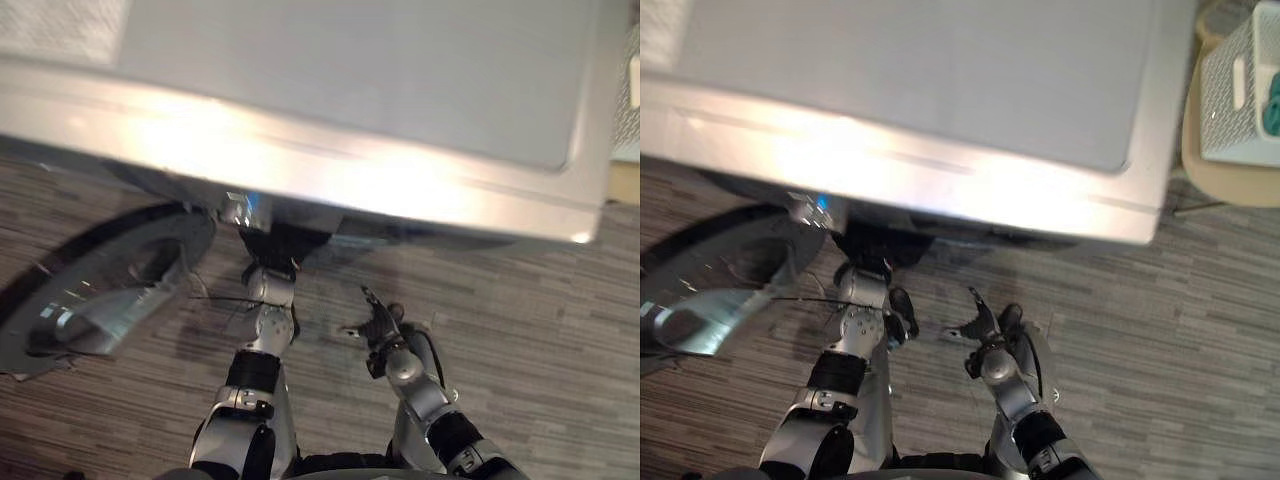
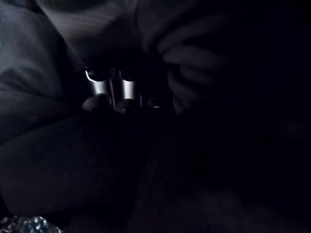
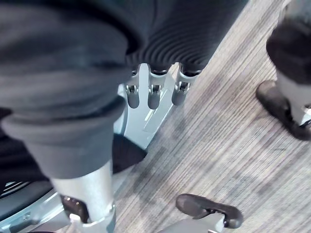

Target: Pick up the laundry basket with both hands and put the clothes into the washing machine.

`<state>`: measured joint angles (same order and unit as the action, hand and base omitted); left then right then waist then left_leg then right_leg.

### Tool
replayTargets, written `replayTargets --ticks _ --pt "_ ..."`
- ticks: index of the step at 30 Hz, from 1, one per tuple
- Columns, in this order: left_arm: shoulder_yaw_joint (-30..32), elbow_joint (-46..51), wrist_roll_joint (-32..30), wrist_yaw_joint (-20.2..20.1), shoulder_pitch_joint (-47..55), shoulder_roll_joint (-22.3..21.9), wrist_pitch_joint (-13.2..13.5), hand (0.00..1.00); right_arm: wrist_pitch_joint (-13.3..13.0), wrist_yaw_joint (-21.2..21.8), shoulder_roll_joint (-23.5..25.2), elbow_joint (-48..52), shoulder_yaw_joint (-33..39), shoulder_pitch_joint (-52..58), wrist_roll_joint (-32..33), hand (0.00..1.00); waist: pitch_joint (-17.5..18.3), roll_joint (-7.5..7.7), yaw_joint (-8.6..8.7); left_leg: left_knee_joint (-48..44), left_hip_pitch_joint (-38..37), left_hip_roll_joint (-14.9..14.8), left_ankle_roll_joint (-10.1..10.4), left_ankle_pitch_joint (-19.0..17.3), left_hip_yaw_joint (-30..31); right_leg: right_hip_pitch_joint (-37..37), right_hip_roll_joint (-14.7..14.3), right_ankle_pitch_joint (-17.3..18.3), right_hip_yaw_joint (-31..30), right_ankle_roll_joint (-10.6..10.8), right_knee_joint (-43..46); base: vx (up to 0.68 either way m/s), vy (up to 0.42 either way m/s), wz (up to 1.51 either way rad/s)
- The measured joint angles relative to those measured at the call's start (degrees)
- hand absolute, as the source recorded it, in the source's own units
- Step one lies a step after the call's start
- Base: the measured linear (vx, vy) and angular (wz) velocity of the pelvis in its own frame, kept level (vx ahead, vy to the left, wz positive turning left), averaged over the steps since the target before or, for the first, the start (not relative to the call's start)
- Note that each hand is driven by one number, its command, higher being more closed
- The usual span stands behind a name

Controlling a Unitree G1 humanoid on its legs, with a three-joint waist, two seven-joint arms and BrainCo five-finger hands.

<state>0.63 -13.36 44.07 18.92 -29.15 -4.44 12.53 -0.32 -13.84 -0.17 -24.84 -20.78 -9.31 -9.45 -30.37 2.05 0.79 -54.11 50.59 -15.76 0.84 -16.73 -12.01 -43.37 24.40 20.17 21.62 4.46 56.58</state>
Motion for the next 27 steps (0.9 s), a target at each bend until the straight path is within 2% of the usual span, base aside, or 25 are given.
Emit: replayTargets --ticks 2,4,5,7,12,15,17,20,23,27 --pt "1.41 3.54 -0.42 1.44 -3.05 0.54 0.90 1.00 -0.93 0.04 -0.12 5.57 0.16 2.41 1.82 0.00 -0.05 0.04 -0.13 -8.08 7.64 -1.39 -0.16 -2.48 1.34 -7.61 1.36 3.12 -2.52 -0.53 8.60 -0.29 -0.015 0.01" --pt "4.80 6.93 -1.49 3.69 -6.49 2.49 1.94 1.00 -3.11 0.31 -0.15 13.77 0.28 6.99 6.67 0.00 -0.05 0.04 0.13 -14.44 13.79 -2.80 -0.32 -4.04 2.55 -13.91 1.71 5.06 -4.43 -1.03 14.89 -0.20 0.013 -0.16" --pt "5.80 7.39 -1.66 4.16 -7.66 3.38 2.36 1.00 -4.03 0.47 -0.16 15.59 0.33 8.28 7.94 0.00 -0.05 0.05 0.20 -15.90 15.26 -3.34 -0.36 -4.34 2.81 -15.30 1.68 5.64 -4.70 -0.89 16.31 -0.15 0.001 -0.12" --pt "8.49 8.73 -1.99 6.24 -11.96 7.26 2.81 1.00 -6.36 1.87 -0.08 20.01 0.63 12.65 11.19 0.00 -0.05 0.05 0.80 -18.96 19.63 -4.30 -0.36 -4.47 4.09 -19.18 1.60 6.30 -4.96 -1.93 19.51 -0.11 -0.017 -0.08" --pt "8.80 8.20 -1.95 9.90 -17.23 12.45 3.16 1.00 -9.50 4.51 0.40 25.05 1.10 18.30 14.65 0.00 0.02 0.17 1.49 -21.02 23.35 -6.30 -0.22 -4.40 4.75 -23.09 0.50 6.31 -5.27 -3.36 21.51 -0.07 -0.023 -0.14" --pt "6.49 7.34 -2.02 10.12 -21.21 16.43 3.11 1.00 -10.73 5.68 1.64 26.75 3.02 19.88 16.90 0.00 0.04 0.19 1.61 -21.38 24.88 -7.32 -0.15 -4.17 4.86 -24.90 -0.39 5.82 -5.32 -4.24 21.64 -0.06 -0.028 -0.18" --pt "2.23 6.38 -7.08 9.97 -25.44 20.22 2.46 1.00 -10.90 6.48 2.07 28.19 4.74 20.88 18.51 0.00 0.04 0.20 1.86 -21.84 25.85 -7.60 -0.37 -4.05 4.93 -26.14 -0.65 5.79 -5.63 -4.30 22.05 -0.04 -0.002 -0.08" --pt "0.52 6.37 -13.50 9.85 -28.50 23.26 1.28 1.00 -11.68 6.65 2.29 28.59 5.25 21.14 19.12 0.00 0.09 0.28 2.10 -22.22 26.75 -8.24 -0.39 -4.05 4.92 -27.26 -1.34 5.50 -5.91 -4.76 22.00 -0.03 -0.011 -0.11" --pt "-3.50 6.37 -19.16 10.49 -33.75 25.97 -1.18 1.00 -12.18 6.79 2.58 28.69 5.22 21.39 19.79 0.00 0.21 0.58 1.86 -22.22 28.83 -8.27 -0.45 -4.01 4.75 -29.61 -1.39 5.04 -6.19 -5.05 21.93 -0.01 -0.002 -0.02" --pt "-9.43 6.23 -20.06 13.99 -38.19 30.90 -1.60 1.00 -12.31 6.96 2.61 29.75 5.84 21.37 20.83 0.00 0.26 1.11 1.75 -21.84 30.67 -8.26 -1.06 -3.66 4.35 -31.44 -1.80 3.57 -6.54 -4.76 20.57 -0.01 0.028 -0.06"
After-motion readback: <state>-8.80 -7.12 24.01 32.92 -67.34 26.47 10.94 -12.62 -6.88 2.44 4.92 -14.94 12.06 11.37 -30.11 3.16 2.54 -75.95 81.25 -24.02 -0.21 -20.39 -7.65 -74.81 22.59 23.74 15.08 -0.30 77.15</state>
